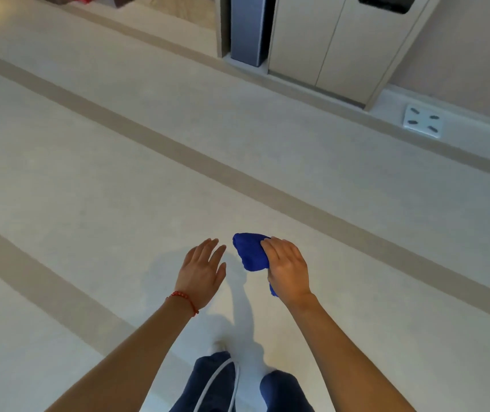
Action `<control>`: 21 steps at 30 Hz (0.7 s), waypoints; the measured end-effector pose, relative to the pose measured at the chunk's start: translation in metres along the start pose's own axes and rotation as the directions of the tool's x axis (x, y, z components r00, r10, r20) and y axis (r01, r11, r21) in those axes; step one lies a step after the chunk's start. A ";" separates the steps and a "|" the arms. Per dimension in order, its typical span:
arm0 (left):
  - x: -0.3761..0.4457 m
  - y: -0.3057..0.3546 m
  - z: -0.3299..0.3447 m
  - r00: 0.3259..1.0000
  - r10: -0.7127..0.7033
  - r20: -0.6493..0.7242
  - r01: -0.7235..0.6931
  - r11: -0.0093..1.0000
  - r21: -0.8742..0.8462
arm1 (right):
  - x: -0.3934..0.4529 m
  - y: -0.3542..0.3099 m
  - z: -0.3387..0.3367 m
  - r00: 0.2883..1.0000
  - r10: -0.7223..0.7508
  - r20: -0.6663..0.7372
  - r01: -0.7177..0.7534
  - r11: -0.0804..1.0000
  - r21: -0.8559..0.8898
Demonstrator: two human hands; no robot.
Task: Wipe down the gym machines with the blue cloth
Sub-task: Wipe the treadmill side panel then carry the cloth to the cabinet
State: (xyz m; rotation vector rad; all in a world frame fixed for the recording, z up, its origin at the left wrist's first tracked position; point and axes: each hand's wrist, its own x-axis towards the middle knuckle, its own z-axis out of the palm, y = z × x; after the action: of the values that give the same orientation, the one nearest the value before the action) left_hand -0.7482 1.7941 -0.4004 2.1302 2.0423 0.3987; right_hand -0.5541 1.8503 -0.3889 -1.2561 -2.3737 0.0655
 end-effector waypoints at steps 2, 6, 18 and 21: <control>0.010 -0.003 0.003 0.998 0.059 0.015 -0.059 0.998 -0.001 | -0.001 0.000 0.000 0.999 0.050 -0.017 -0.051 0.999 -0.018; 0.034 -0.004 0.008 0.986 0.162 0.036 -0.161 0.987 -0.023 | -0.005 0.003 -0.001 0.988 0.148 -0.034 -0.149 0.988 -0.030; 0.112 0.032 0.035 0.942 0.318 0.111 -0.310 0.947 -0.077 | 0.002 0.058 0.000 0.937 0.345 -0.055 -0.348 0.936 -0.062; 0.136 0.043 0.043 0.938 0.322 0.129 -0.315 0.946 -0.069 | 0.012 0.084 0.002 0.935 0.350 -0.054 -0.353 0.933 -0.070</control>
State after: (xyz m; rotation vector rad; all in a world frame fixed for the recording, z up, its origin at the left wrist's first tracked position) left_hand -0.6901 1.9301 -0.4174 2.3906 1.5998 0.3245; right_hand -0.4956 1.9090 -0.4069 -1.6928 -2.1078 0.0564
